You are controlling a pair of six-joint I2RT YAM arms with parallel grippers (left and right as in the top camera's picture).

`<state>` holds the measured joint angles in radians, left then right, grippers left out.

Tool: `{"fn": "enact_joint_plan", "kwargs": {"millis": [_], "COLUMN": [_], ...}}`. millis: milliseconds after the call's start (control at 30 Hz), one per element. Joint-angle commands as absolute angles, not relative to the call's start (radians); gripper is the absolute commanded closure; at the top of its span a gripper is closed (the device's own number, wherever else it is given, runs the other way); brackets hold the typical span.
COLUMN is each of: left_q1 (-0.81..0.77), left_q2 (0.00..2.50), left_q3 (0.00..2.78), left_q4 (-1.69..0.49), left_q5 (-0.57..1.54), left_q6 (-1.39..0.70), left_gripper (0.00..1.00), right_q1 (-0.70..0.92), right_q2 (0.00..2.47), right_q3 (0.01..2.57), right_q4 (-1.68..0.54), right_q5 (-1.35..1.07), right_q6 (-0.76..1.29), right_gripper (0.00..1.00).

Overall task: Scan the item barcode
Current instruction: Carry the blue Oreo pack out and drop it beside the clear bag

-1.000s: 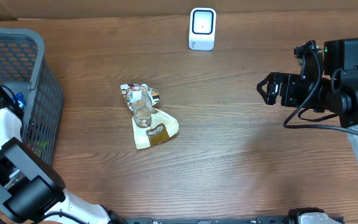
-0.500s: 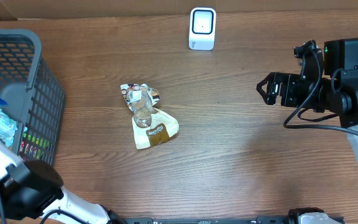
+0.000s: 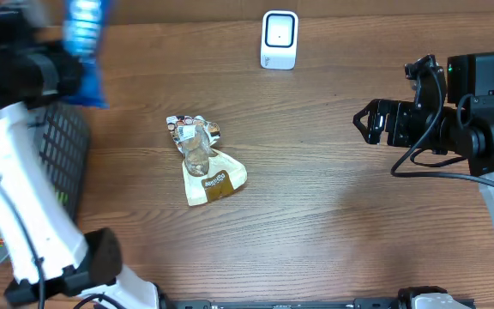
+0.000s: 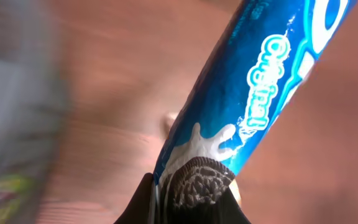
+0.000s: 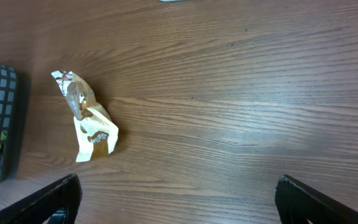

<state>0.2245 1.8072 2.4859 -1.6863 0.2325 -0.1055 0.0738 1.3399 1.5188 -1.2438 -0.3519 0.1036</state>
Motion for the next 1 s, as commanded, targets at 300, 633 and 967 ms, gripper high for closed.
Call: {"fn": "enact_joint_plan", "kwargs": {"millis": [300, 633, 967], "left_q1": [-0.210, -0.229, -0.209], "left_q2": [1.832, 1.832, 1.830], "left_q3": [1.713, 1.367, 1.887], "left_q4": [-1.448, -1.271, -1.471], "left_q5": [-0.023, -0.033, -0.035], "left_q6": [-0.270, -0.421, -0.336], "left_gripper": [0.96, 0.40, 0.17], "right_q1": [0.078, 0.078, 0.078], "right_q2": [1.338, 1.338, 1.338], "right_q3": [1.544, 1.544, 1.544], "right_q4": [-1.240, -1.242, -1.243], "right_q5": [-0.360, -0.360, -0.360], "right_q6": [0.099, 0.096, 0.096], "right_gripper": [0.00, 0.00, 0.00]}}
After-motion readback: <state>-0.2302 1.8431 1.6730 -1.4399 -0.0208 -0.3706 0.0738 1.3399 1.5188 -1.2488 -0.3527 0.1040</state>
